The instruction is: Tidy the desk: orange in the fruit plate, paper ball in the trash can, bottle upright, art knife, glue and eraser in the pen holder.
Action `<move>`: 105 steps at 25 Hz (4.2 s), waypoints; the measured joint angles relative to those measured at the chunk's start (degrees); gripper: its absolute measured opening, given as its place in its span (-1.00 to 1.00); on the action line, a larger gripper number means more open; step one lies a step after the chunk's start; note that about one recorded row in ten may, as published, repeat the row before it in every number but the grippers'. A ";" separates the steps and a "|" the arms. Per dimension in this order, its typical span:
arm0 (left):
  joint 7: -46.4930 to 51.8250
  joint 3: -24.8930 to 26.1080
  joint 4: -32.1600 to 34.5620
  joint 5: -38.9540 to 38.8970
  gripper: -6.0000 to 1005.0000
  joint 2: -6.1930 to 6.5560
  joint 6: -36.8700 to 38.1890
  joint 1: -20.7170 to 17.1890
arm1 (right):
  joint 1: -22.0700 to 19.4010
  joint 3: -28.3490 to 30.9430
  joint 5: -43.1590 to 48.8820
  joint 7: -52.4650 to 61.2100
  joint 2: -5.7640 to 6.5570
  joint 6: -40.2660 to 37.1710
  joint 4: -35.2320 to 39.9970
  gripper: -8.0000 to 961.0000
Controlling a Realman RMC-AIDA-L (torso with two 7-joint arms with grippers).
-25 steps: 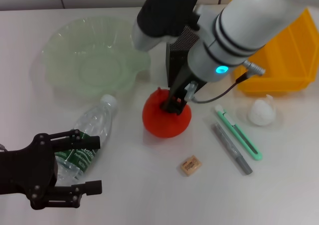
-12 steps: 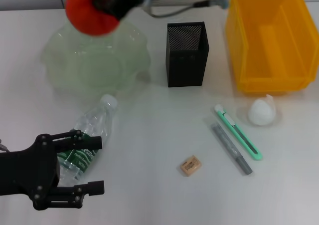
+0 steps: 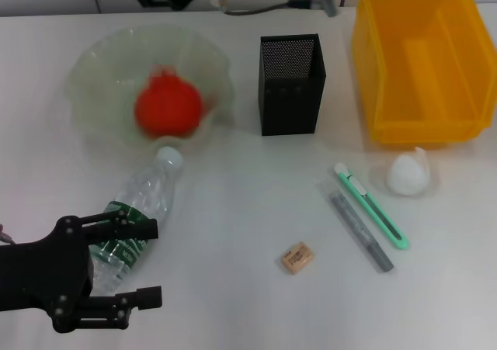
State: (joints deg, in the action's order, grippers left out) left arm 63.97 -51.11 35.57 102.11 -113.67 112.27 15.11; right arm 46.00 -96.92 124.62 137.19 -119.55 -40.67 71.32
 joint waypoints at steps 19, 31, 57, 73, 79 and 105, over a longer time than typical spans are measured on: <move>0.55 -0.10 -0.51 0.75 0.59 0.14 0.07 1.31 | -8.51 21.26 21.44 9.10 0.18 -54.79 29.23 0.76; 0.63 0.03 -0.51 0.71 0.59 0.26 -0.07 1.61 | -8.89 23.07 30.67 12.23 0.11 -63.20 27.79 0.76; 0.63 -0.09 -0.54 0.72 0.59 0.10 -0.49 2.69 | -12.95 23.69 29.92 10.65 0.08 -47.20 1.95 0.65; 1.09 0.07 -0.59 0.72 0.59 0.12 -0.66 2.21 | -13.22 23.95 24.97 8.20 0.20 -49.21 4.87 -0.18; 1.39 0.14 -0.59 0.72 0.59 0.15 -0.64 2.54 | -14.94 27.85 19.90 8.23 0.16 -57.75 22.14 -0.24; 21.84 0.84 8.88 0.71 0.59 -0.70 -2.84 5.63 | -18.23 41.58 17.56 0.81 0.20 -50.83 21.95 0.39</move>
State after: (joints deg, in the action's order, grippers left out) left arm 85.80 -50.27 44.45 102.82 -114.37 109.43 20.74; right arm 27.77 -55.34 142.19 138.01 -119.35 -91.50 93.27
